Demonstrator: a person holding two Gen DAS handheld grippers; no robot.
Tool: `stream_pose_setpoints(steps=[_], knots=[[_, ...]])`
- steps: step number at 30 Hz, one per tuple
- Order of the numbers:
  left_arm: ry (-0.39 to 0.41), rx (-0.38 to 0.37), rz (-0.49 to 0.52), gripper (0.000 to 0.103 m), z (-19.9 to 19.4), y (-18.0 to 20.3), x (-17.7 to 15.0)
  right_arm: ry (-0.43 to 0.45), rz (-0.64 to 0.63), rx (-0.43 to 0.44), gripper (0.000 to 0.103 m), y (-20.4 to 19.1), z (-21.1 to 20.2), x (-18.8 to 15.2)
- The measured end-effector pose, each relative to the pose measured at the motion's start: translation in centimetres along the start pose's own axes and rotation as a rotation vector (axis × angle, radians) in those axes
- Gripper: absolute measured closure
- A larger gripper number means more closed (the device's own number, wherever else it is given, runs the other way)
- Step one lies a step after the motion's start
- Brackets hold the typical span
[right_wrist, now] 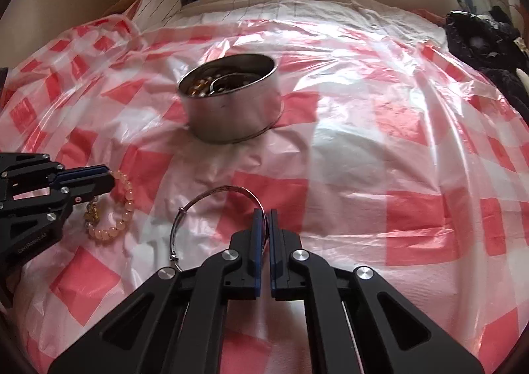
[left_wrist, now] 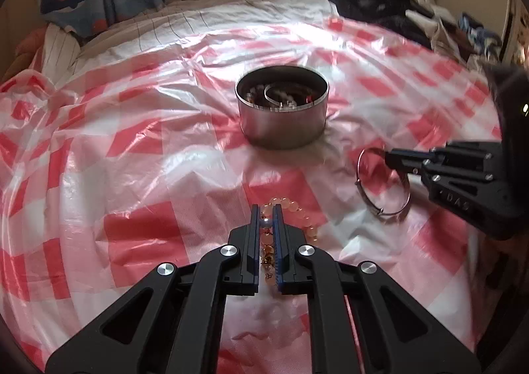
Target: Organize jewelry
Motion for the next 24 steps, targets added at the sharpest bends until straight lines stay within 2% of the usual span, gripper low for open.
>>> stream_pose_setpoints(steps=[3, 7, 8, 9, 11, 14, 16, 18, 20, 24], knots=[[0.055, -0.023, -0.07, 0.097, -0.9, -1.1, 0.5, 0.017, 0.059, -0.001, 0.099, 1.3, -0.3, 0.3], [-0.011, -0.016, -0.148, 0.094, 0.8, -2.8, -0.3, 0.006, 0.069, -0.005, 0.097, 1.3, 0.2, 0.2], [-0.02, -0.005, -0.154, 0.088, 1.0, -3.0, -0.5, 0.002, 0.075, -0.004, 0.092, 1.4, 0.3, 0.2], [-0.022, 0.004, -0.156, 0.083, 1.1, -3.0, -0.6, 0.004, 0.083, -0.003, 0.07, 1.5, 0.3, 0.2], [-0.016, 0.016, -0.152, 0.063, 1.0, -3.0, -0.6, 0.018, 0.086, -0.006, 0.048, 1.6, 0.1, 0.3], [-0.03, 0.041, -0.124, 0.059, 1.3, -2.8, -0.7, -0.016, 0.057, -0.014, 0.048, 1.2, 0.8, 0.0], [-0.071, 0.066, -0.073, 0.059, 2.1, -2.3, -0.9, -0.031, 0.03, -0.028, 0.057, 0.7, 1.2, -0.2], [-0.109, 0.106, 0.005, 0.076, 2.5, -1.4, -1.1, -0.034, 0.011, -0.02, 0.094, 0.3, 1.2, -0.3], [-0.122, 0.138, 0.058, 0.091, 2.5, -0.8, -1.1, -0.029, 0.021, -0.006, 0.098, 0.5, 1.0, -0.4], [-0.107, 0.145, 0.006, 0.093, 1.9, -2.3, -0.8, -0.017, 0.039, -0.003, 0.098, 0.8, 0.6, -0.3]])
Point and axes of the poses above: each gripper's, at about its wrist camera, not at the fingertips, and z roughly the way its jaws point, y to its right, x to its top, the point moved 3 cm from there along z, roughly the way its jaws point, and after that the axes turned 9 degrees about -x, right-handed, at the moved point
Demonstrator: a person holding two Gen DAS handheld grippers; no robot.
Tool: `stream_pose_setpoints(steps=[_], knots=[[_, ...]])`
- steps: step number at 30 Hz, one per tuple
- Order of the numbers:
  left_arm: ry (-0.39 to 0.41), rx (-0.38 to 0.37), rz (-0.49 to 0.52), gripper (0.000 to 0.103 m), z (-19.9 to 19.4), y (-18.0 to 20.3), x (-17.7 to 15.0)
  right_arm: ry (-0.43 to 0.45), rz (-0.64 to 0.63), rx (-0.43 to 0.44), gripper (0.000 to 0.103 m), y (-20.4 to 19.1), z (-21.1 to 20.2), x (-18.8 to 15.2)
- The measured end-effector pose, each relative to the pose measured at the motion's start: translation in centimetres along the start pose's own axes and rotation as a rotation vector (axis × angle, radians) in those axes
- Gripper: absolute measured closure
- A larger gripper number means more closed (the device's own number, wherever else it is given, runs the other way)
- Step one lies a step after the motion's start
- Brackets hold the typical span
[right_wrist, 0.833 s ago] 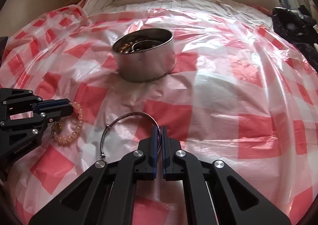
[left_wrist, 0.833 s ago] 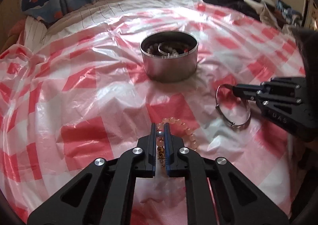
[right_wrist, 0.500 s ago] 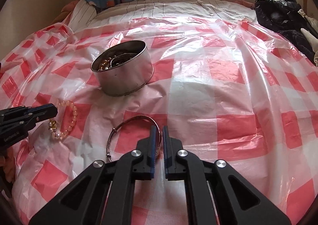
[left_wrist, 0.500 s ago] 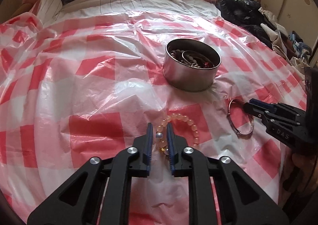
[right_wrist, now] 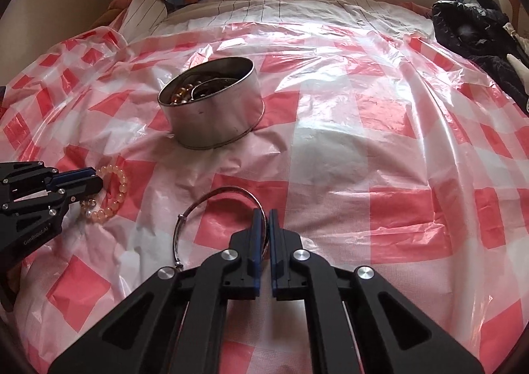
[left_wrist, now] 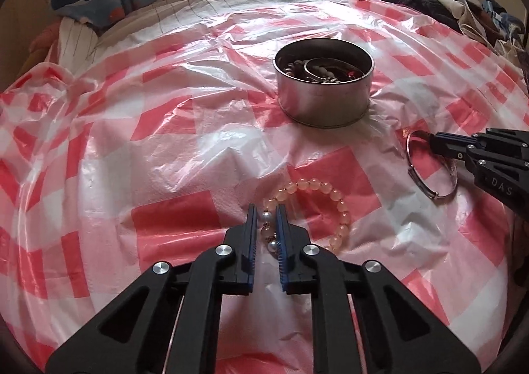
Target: Organize jewelry
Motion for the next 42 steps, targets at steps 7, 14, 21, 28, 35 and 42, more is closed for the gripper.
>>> stream_pose_setpoints(steps=[7, 14, 21, 28, 35, 42], knots=[[-0.011, 0.007, 0.008, 0.086, 0.3, -0.4, -0.2, -0.033, -0.029, -0.014, 0.079, -0.6, 0.6, -0.2], [0.073, 0.034, 0.07, 0.097, -1.7, 1.0, 0.7, 0.021, 0.004, 0.032, 0.098, -0.1, -0.7, 0.1], [0.135, -0.043, 0.023, 0.097, -2.6, 1.0, 1.4, 0.046, 0.025, 0.02, 0.098, 0.1, -0.9, 0.6], [0.04, -0.05, 0.023, 0.096, -0.3, 1.1, 0.6, 0.022, 0.022, 0.006, 0.072, 0.1, -0.6, 0.4], [-0.006, -0.021, 0.06, 0.096, 0.9, 1.8, -0.1, -0.029, -0.038, -0.012, 0.088, -0.8, 0.6, -0.2], [0.011, -0.002, 0.085, 0.096, 0.4, 2.1, 0.1, 0.0, -0.001, 0.046, 0.099, -0.6, 0.0, 0.0]])
Point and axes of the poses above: each gripper's, at about its wrist camera, not at the fingertips, and z roughly the way its jaws point, y to its right, x to its top, the point moved 3 cm from there along z, roughly the way its jaws point, and after that the axes turned 9 degrees about -x, right-handed, at the moved point
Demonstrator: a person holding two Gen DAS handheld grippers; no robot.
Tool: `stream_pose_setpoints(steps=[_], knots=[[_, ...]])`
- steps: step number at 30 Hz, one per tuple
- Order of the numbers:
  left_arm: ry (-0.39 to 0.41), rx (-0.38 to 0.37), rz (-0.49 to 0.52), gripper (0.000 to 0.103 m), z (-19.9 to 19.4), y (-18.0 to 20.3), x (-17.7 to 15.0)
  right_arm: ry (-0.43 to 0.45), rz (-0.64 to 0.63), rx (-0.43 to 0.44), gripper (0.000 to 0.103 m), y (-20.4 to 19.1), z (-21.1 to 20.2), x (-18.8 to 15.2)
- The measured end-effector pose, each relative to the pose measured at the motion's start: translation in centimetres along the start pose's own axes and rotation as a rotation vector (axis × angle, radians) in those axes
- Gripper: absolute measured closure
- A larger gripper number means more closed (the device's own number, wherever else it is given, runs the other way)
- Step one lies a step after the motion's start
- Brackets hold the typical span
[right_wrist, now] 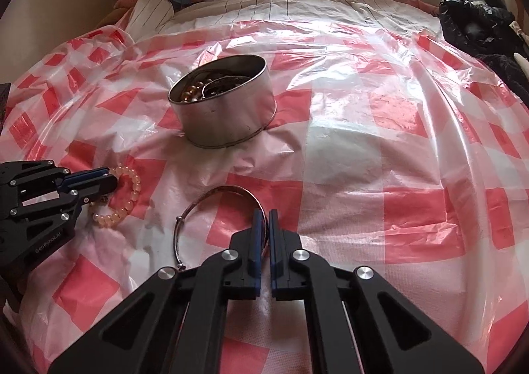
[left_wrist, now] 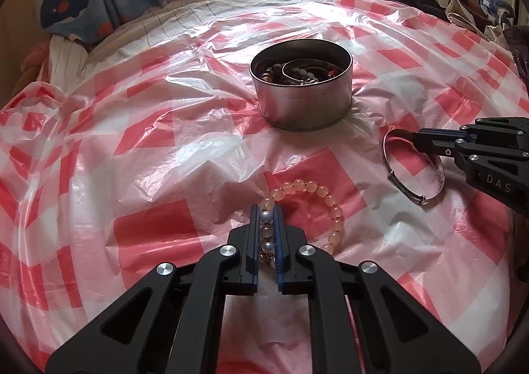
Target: Organize jewelry
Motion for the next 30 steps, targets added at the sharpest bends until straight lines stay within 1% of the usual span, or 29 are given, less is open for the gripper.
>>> stream_pose_setpoints(steps=[7, 11, 16, 20, 23, 26, 30], knots=[[0.012, 0.008, 0.022, 0.096, -0.4, 0.4, 0.1, 0.029, 0.015, 0.046, 0.098, -0.6, -0.5, 0.6], [0.037, 0.0, 0.025, 0.096, -1.2, 0.6, 0.5, 0.042, 0.017, 0.066, 0.098, -0.9, -0.9, 0.8], [0.075, -0.05, 0.015, 0.096, -2.6, 0.9, 1.0, 0.073, 0.027, 0.088, 0.098, -0.9, -1.7, 1.3], [0.103, -0.133, -0.025, 0.096, -3.6, 0.9, 1.5, 0.093, 0.038, 0.101, 0.098, -0.7, -2.3, 1.6], [0.126, -0.178, -0.066, 0.096, -4.3, 0.5, 2.0, 0.115, 0.049, 0.104, 0.098, -0.3, -2.8, 2.0], [0.152, -0.204, -0.096, 0.096, -5.1, 0.1, 2.6, 0.138, 0.06, 0.1, 0.098, 0.0, -3.2, 2.5], [0.177, -0.215, -0.112, 0.096, -5.7, -0.3, 3.8, 0.159, 0.074, 0.105, 0.098, 0.3, -3.5, 3.6]])
Point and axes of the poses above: each gripper's, at about its wrist camera, not at the fingertips, and z roughly the way its jaws point, y to its right, x to its top, the point moved 3 cm from there along z, roughly the way its jaws point, and after that the axes turned 9 degrees about -x, right-handed, at the moved point
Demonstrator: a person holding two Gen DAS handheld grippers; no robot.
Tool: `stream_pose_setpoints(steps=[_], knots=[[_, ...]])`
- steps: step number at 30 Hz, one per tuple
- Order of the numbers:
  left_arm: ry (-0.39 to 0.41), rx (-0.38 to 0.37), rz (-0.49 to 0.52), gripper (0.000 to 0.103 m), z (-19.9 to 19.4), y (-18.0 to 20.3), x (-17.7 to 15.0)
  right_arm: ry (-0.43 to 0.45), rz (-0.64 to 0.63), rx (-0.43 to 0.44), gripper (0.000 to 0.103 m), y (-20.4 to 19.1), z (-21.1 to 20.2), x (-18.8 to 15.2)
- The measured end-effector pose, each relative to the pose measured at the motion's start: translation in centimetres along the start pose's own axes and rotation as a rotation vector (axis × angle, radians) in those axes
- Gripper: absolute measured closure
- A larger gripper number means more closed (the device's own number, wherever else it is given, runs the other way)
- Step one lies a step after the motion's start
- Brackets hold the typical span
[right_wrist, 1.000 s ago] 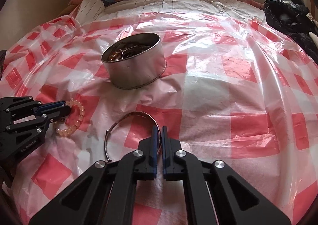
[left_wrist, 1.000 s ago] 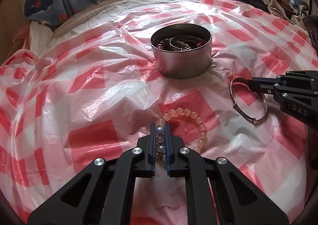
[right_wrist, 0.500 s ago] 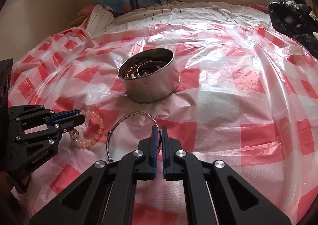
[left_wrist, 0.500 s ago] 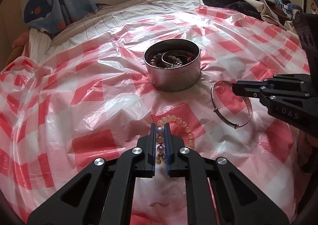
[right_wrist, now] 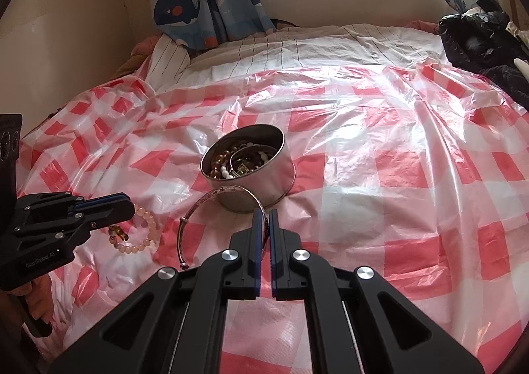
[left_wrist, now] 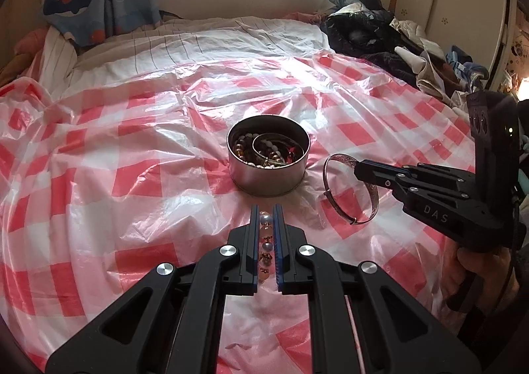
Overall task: Organize jewelry
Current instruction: 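Lift the pearl bracelet with the left tool toward the tin while the right tool carries the silver bangle there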
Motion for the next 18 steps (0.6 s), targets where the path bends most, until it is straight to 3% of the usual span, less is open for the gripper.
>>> stream_pose_setpoints(steps=[18], knots=[[0.093, -0.074, 0.03, 0.096, 1.2, 2.0, 8.0, 0.066, 0.002, -0.024, 0.098, 0.9, 0.0, 3.8]])
Point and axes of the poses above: each gripper's, at about its wrist camera, not at the fingertips, and z roughly the way its jaws point, y to its right, x to its top, the point moved 3 cm from there along z, roughly the way its jaws point, and after that the axes turned 9 degrees about -x, right-handed, at the moved point
